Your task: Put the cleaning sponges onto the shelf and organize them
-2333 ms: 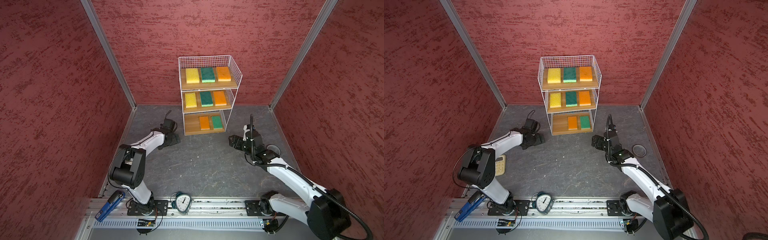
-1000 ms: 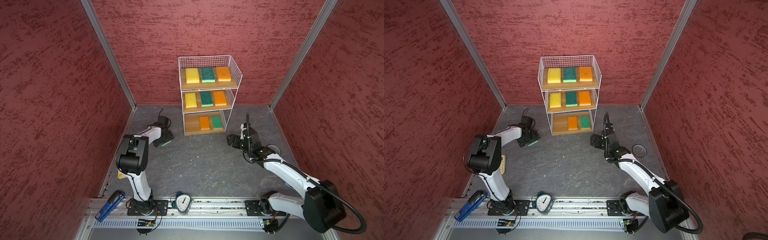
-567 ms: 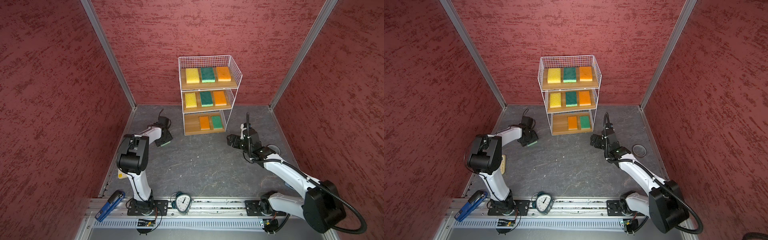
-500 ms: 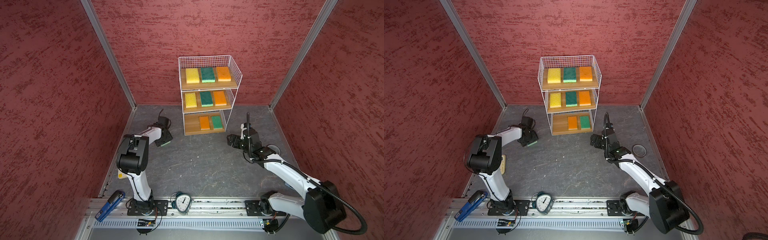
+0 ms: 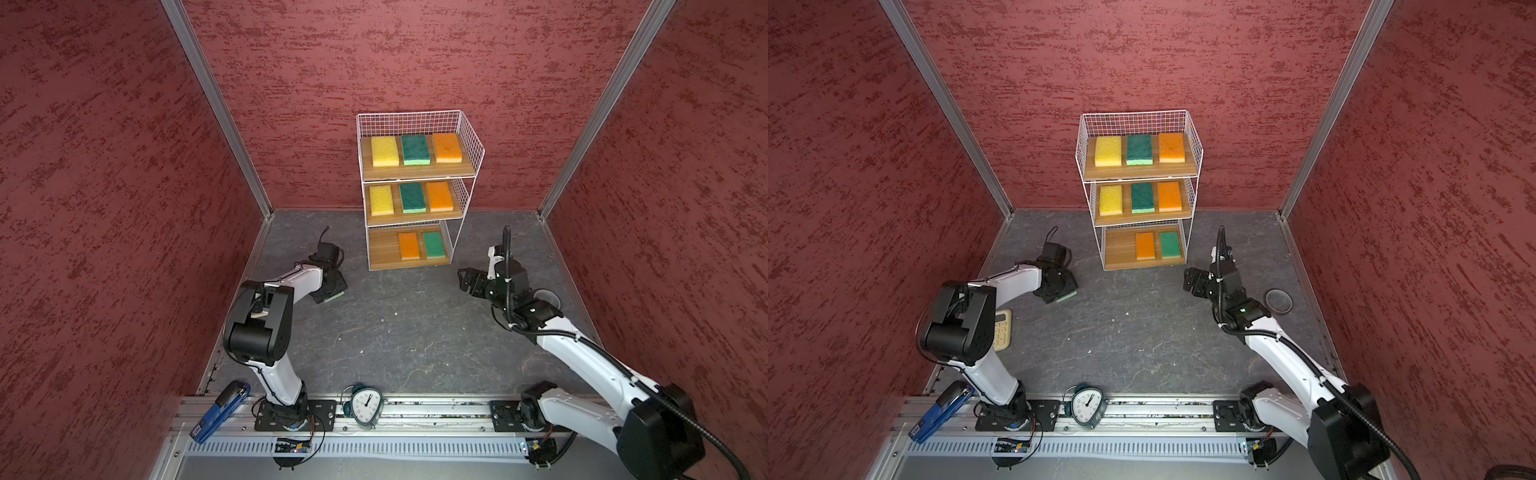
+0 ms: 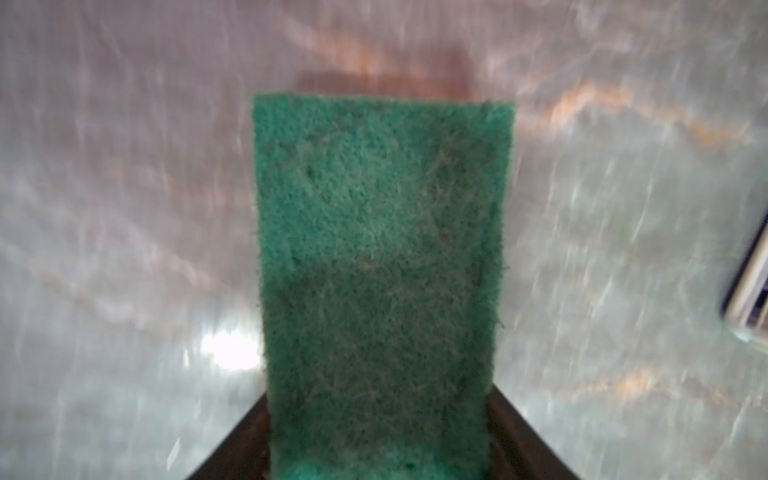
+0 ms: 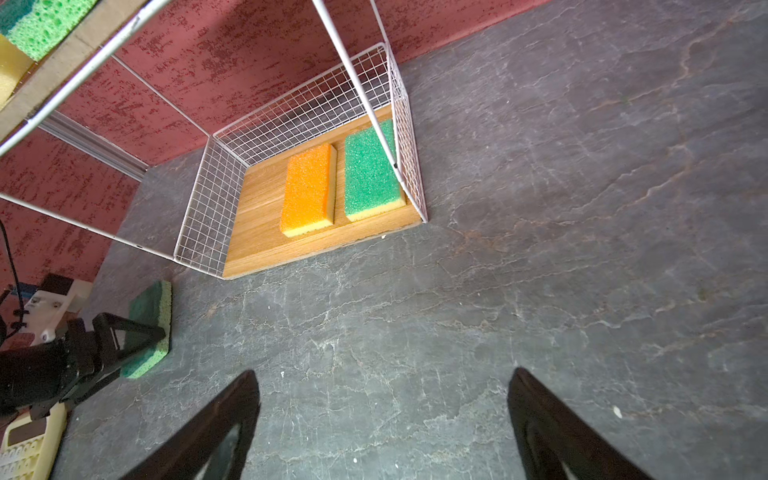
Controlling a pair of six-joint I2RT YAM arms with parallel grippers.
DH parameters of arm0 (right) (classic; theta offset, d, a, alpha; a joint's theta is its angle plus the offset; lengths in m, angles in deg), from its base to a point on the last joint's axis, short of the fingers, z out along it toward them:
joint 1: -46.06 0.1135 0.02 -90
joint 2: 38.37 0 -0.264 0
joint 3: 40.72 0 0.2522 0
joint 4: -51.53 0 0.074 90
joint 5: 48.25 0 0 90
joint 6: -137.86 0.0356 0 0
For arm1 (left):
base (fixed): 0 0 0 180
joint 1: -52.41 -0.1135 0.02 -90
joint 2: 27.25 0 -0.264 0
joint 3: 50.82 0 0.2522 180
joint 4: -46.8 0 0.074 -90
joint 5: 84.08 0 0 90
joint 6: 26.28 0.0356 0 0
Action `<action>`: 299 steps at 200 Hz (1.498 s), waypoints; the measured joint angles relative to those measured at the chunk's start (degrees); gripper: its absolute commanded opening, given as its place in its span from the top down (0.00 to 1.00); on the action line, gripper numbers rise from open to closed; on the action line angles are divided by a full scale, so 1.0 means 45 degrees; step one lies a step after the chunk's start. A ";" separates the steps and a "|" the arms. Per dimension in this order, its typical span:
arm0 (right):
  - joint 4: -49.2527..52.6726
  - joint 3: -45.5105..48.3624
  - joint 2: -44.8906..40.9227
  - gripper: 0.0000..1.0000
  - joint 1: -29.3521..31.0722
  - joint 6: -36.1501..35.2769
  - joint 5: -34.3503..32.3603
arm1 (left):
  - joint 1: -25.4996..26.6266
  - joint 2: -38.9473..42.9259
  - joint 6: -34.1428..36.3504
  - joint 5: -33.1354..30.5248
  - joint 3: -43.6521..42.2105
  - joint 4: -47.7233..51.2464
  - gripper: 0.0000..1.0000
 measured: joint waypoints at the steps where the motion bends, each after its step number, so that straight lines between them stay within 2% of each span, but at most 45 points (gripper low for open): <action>1: 0.0015 0.0005 -0.0024 0.06 0.0000 0.0005 -0.0005 | 0.0034 0.0034 -0.0063 -0.0010 -0.0029 0.0010 0.44; 8: 0.0024 0.0068 -0.0160 0.06 0.0000 0.0005 -0.0010 | 0.0204 0.0189 -0.0131 -0.0073 -0.0155 0.0112 0.48; 19: 0.0083 0.0165 -0.0418 0.06 0.0000 0.0005 -0.0024 | 0.0476 0.0461 -0.0146 -0.0194 -0.0340 0.0267 0.48; 66: 0.0471 0.0573 -0.1637 0.06 -0.0010 0.0058 -0.0112 | 0.2424 0.2069 -0.0505 -0.0758 -0.1302 0.0986 0.45; 87: 0.0724 0.0680 -0.2098 0.07 -0.0010 0.0131 -0.0131 | 0.3016 0.2710 -0.0665 -0.0918 -0.1409 0.1190 0.42; 116: 0.1035 0.0806 -0.2735 0.07 -0.0010 0.0209 -0.0155 | 0.4065 0.3381 -0.0782 -0.1209 -0.1506 0.1321 0.42; 173: 0.1598 0.1005 -0.3497 0.07 -0.0010 0.0199 -0.0379 | 0.6285 0.4031 -0.0568 -0.1496 -0.1812 0.0223 0.43; 200: 0.1773 0.1180 -0.3900 0.07 -0.0010 0.0194 -0.0457 | 0.6513 0.3653 -0.0219 -0.1807 -0.1423 -0.0262 0.43; 299: 0.2064 0.1297 -0.4396 0.07 -0.0010 -0.0214 -0.0680 | 0.6737 -0.0389 0.0865 -0.2871 0.2273 -0.1923 0.43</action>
